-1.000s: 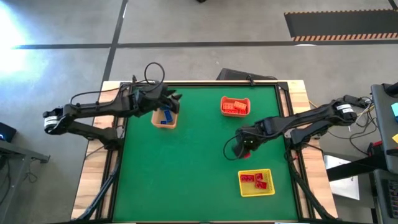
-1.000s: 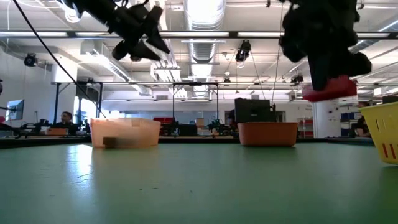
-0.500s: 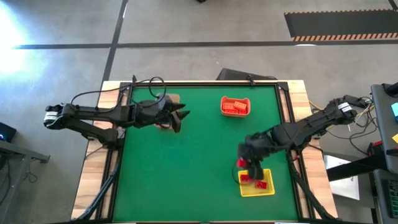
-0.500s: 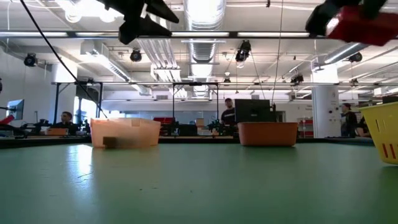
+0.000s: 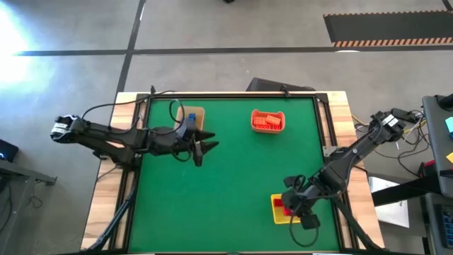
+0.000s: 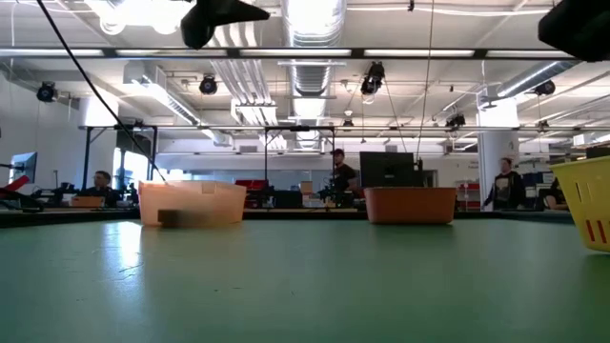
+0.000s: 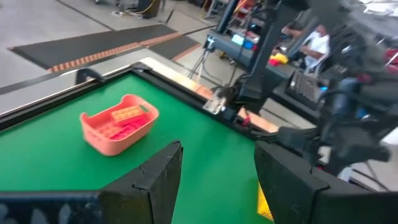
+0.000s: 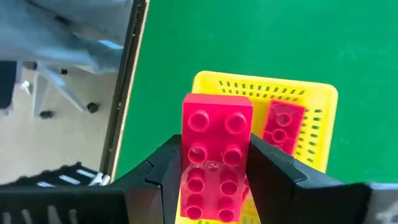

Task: Sort & place blocks by color
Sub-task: Put the red game piece into the yellow bin

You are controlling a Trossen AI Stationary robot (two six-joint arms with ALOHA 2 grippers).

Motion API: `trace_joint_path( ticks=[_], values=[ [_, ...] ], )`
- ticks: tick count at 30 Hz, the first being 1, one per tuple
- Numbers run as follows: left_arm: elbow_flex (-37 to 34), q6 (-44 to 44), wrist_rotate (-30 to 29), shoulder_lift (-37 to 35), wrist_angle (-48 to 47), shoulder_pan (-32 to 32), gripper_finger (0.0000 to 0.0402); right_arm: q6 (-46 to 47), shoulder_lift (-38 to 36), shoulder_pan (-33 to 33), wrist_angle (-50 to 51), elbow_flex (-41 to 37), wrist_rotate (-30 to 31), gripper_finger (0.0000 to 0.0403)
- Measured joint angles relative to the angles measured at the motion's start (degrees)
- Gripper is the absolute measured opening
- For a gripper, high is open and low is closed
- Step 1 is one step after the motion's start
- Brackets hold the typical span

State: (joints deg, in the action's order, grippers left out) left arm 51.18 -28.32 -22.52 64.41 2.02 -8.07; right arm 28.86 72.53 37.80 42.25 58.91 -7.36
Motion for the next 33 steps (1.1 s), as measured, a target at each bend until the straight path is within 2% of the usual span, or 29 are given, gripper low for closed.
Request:
trace_joint_path(
  ticks=[8,19,24,33],
  values=[
    [0.0,-1.1,-0.2,0.0,2.3,-1.4,0.0185,2.7,0.9,0.2,-2.8,-3.0,1.8,0.0139],
    [0.0,-1.4,-0.4,0.1,3.6,-1.4,0.0185,2.0,11.0,0.1,-2.1,-1.1,2.1,0.0139],
    [0.0,-1.4,-0.5,0.1,3.5,-1.4,0.0185,1.5,12.0,0.1,-2.3,0.0,2.7,0.0139],
    [0.0,-1.4,-0.9,0.1,3.5,-1.4,0.0185,1.0,12.0,-0.3,-2.1,-0.1,2.9,0.0179]
  ],
)
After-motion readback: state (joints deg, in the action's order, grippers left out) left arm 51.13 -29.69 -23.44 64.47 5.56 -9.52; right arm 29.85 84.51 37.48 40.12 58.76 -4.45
